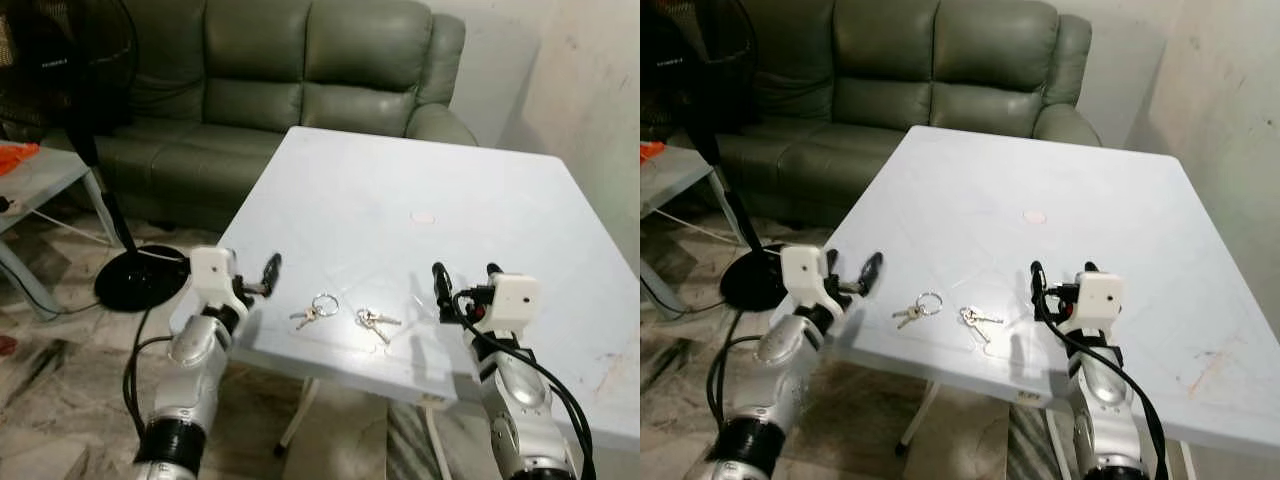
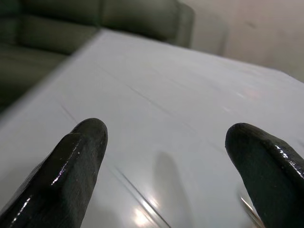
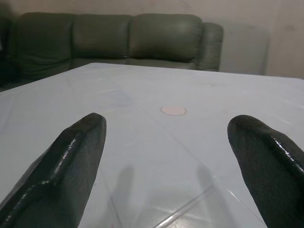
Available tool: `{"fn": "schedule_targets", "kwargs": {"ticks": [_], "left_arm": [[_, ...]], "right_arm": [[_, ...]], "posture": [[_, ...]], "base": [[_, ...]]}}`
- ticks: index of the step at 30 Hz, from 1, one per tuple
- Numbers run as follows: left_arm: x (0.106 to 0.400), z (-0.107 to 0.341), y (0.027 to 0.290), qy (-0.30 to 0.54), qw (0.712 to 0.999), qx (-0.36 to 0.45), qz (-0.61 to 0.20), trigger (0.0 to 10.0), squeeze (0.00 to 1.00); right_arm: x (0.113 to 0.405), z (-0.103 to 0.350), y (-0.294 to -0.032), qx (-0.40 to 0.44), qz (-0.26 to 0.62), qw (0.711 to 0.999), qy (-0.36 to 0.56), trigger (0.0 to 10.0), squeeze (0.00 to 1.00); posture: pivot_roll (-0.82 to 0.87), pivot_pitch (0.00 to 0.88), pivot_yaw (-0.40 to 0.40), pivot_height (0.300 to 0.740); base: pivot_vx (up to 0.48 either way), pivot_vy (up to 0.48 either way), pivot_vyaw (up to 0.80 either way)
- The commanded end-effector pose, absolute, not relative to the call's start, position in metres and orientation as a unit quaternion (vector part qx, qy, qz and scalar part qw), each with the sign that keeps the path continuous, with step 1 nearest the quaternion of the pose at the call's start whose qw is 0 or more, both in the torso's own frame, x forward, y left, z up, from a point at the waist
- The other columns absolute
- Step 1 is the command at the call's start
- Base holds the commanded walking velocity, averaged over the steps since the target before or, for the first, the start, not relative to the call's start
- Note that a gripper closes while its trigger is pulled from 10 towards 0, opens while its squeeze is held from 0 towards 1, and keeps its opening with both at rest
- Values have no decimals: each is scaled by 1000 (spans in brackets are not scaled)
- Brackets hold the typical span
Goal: Hang keys on a hook
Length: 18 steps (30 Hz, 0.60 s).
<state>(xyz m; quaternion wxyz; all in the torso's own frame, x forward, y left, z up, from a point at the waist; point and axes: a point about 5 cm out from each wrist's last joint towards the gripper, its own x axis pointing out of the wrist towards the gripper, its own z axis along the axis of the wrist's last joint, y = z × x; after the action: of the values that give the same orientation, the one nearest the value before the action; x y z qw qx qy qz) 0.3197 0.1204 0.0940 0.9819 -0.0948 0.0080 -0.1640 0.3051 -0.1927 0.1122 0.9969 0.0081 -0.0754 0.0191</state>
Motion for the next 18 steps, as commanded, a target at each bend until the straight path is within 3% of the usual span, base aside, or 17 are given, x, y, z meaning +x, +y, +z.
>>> {"fn": "schedule_targets", "kwargs": {"ticks": [1, 12, 18], "left_arm": [[317, 96, 114, 7, 980, -86, -181, 10000, 0], [305, 96, 97, 13, 975, -103, -195, 10000, 0], [301, 96, 87, 18, 971, -106, -213, 10000, 0]], "right_arm": [[305, 114, -191, -2, 34, 997, -75, 10000, 0], [309, 108, -158, -37, 210, 976, -36, 10000, 0], [314, 111, -149, -26, 249, 968, -22, 10000, 0]], "posture": [[5, 11, -53, 740], [12, 7, -63, 740], [13, 12, -62, 740]], "base": [[0, 0, 0], [0, 0, 0], [0, 0, 0]]}}
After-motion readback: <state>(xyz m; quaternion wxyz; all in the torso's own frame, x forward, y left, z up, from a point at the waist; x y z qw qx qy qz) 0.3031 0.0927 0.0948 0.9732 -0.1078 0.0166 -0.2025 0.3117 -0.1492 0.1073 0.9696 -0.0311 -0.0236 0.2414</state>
